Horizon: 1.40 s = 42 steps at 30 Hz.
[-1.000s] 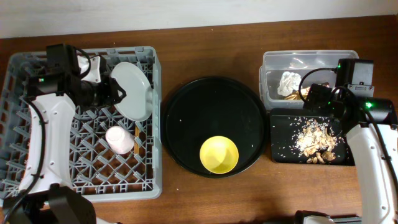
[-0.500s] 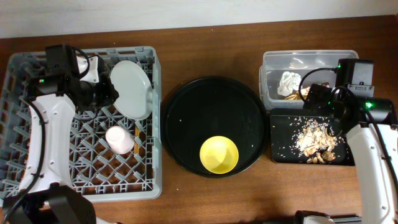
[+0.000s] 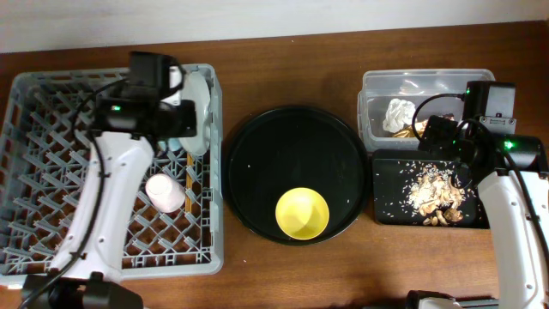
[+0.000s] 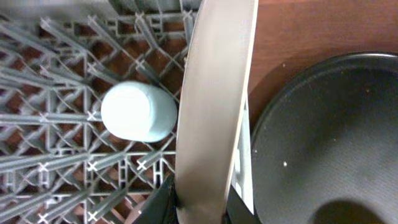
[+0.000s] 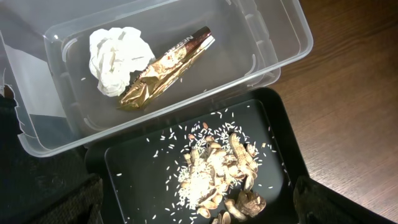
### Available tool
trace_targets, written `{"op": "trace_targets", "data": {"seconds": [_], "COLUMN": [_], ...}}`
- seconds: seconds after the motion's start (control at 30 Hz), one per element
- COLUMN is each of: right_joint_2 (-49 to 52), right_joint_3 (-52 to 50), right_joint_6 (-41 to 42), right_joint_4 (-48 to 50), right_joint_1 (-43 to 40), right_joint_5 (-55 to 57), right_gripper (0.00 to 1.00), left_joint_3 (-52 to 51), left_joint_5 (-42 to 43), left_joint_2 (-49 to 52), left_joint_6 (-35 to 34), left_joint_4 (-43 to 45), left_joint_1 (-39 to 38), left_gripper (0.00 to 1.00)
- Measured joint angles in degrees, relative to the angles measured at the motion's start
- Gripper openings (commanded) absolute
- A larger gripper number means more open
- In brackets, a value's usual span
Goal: Sort waste into correct bins and load items into the dishwasher rack
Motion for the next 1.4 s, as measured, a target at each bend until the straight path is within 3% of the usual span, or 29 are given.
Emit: {"op": "trace_targets", "data": {"seconds": [0.2,0.63,0.67,0.73,0.8,0.87,0.97,1.17,1.3,1.4], "right_joint_2": [0.0,0.0,0.0,0.0,0.0,0.0,0.0,0.0,0.0,0.0], "right_joint_3": [0.0,0.0,0.0,0.0,0.0,0.0,0.0,0.0,0.0,0.0], "right_joint_6": [0.04,0.04,0.02,0.02,0.04,0.02,0.04,0.02,0.02,0.07], "right_joint_4": [0.0,0.0,0.0,0.0,0.0,0.0,0.0,0.0,0.0,-0.02], "right_joint_1": [0.0,0.0,0.0,0.0,0.0,0.0,0.0,0.0,0.0,0.0], "right_joint_5": [0.0,0.02,0.02,0.02,0.0,0.02,0.0,0.0,0.0,0.0], "right_gripper": [0.99,0.99,0.99,0.99,0.99,0.99,0.99,0.99,0.99,0.99], "left_joint_3": [0.0,0.26,0.26,0.26,0.28,0.28,0.48,5.84,8.39,9.11], "left_joint_5": [-7.21,-10.86,-11.1,-11.19,-10.69,-10.34,-10.12,-10.4,-9.79,-4.81], "left_joint_2": [0.0,6.88,6.88,6.88,6.91,6.95,6.95,5.66,-2.25,-9.44], "left_joint_6": [-2.23,-3.04,-3.04,-3.23,-3.1,-3.17,-3.34,-3.45,-5.88,-7.3], "left_joint_4": [1.86,6.05,6.4,7.1,7.58,7.63,7.78,5.18,-1.42,-8.46], "left_joint_1": [-3.74,-4.17,-4.17,-4.24,-4.66,-4.98,-5.07,-5.14,-6.29,-7.65], "left_gripper": [0.14,0.15,0.26,0.63,0.75,0.8,0.99,0.99,0.99,0.96]}}
